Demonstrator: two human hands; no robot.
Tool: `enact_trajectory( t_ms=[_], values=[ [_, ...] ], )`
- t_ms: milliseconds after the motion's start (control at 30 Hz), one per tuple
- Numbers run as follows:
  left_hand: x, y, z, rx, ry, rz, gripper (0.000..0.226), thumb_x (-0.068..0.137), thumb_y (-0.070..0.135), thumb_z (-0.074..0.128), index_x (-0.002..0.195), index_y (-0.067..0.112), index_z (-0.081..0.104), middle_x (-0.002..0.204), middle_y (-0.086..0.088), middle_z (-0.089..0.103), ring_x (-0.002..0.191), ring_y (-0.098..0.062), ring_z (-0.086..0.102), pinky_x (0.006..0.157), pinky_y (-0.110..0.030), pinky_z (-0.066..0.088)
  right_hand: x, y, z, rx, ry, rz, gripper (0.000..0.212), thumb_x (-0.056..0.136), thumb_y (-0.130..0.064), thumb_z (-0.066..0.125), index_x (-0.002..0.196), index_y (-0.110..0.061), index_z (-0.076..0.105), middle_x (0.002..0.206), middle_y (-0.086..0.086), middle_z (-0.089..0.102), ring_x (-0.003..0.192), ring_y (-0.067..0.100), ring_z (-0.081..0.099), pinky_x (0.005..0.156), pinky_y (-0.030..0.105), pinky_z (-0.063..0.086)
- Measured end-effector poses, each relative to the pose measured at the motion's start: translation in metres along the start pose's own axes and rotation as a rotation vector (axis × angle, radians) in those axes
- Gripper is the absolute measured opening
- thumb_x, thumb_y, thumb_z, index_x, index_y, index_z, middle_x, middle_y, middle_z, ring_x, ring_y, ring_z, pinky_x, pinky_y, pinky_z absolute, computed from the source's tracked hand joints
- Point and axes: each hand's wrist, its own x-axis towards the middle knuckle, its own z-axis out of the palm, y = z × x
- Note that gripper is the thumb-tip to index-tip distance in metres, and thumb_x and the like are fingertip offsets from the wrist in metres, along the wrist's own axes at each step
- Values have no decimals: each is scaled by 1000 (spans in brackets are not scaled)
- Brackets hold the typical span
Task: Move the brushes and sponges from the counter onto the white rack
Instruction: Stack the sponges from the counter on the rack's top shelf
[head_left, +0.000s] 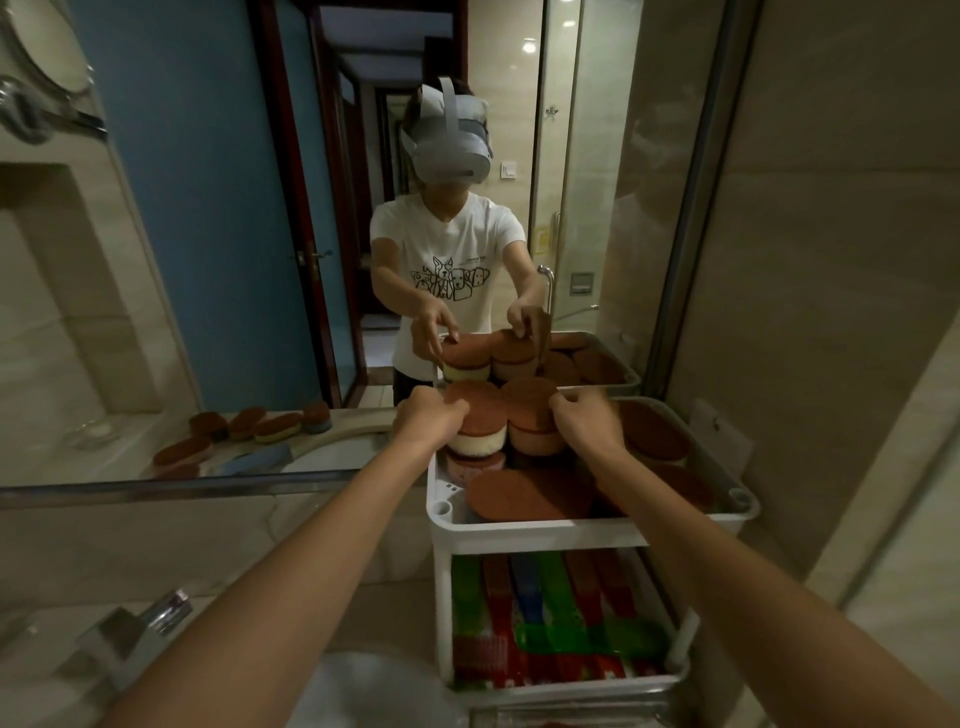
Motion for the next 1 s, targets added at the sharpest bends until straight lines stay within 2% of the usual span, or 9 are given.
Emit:
enact_trajectory(
  t_ms=[100,167,333,400,467,567,733,833,1000],
  values=[
    [-2,-2,-1,7,-6,8,35,86,23,57,56,14,42,57,-2,42,57,-19,46,54,-26,34,-3,-4,1,-17,-31,-26,24,92,-20,45,89,-8,66,80,7,64,80,24,62,69,28,44],
    [-3,-2,-1,12,-11,17,38,86,22,56,53,15,40,55,-1,40,51,-15,40,48,-25,28,-5,-3,2,-30,-38,-12,31,92,-23,48,114,-6,61,105,10,67,100,28,63,79,29,45],
    [-4,-4,-1,-3,-2,32,40,86,22,56,51,15,39,55,-2,43,52,-16,41,49,-25,27,-8,3,4,-82,-56,-54,40,94,-27,45,130,-11,51,123,11,63,114,28,59,95,37,47],
    [-7,-3,-2,8,11,45,32,86,23,56,56,15,46,65,-5,51,66,-21,51,56,-26,33,-11,3,2,-71,-61,-76,47,94,-28,46,139,-13,43,132,9,57,121,27,56,99,36,44],
    [-10,0,-4,35,6,66,11,87,24,56,81,18,62,87,-5,62,92,-25,57,73,-29,43,-14,3,2,-44,-74,-95,49,95,-28,46,141,-16,40,137,8,54,123,25,54,101,35,43],
    [-11,0,-6,69,4,75,46,89,25,55,134,15,51,135,-8,54,125,-26,49,95,-32,42,-15,3,1,-1,-57,-95,48,94,-27,47,141,-19,40,138,9,53,124,26,53,101,36,44],
    [-13,-2,-9,49,5,104,46,89,22,56,134,18,53,137,-9,54,124,-26,52,98,-32,44,-17,1,0,-1,-69,-126,42,94,-22,46,136,-24,49,135,8,56,111,20,59,90,27,46],
    [-13,-3,-8,73,-17,139,43,90,20,54,133,19,55,135,-8,56,123,-24,52,96,-30,44,-17,2,1,-55,-85,-125,40,95,-24,43,135,-24,51,140,7,53,122,22,54,96,29,44],
    [-11,-4,-4,209,-53,210,42,94,17,45,135,19,53,142,-9,51,130,-26,47,105,-34,40,-15,1,6,-164,-82,-161,43,97,-26,41,139,-20,45,135,10,56,118,24,56,85,26,43]
  ],
)
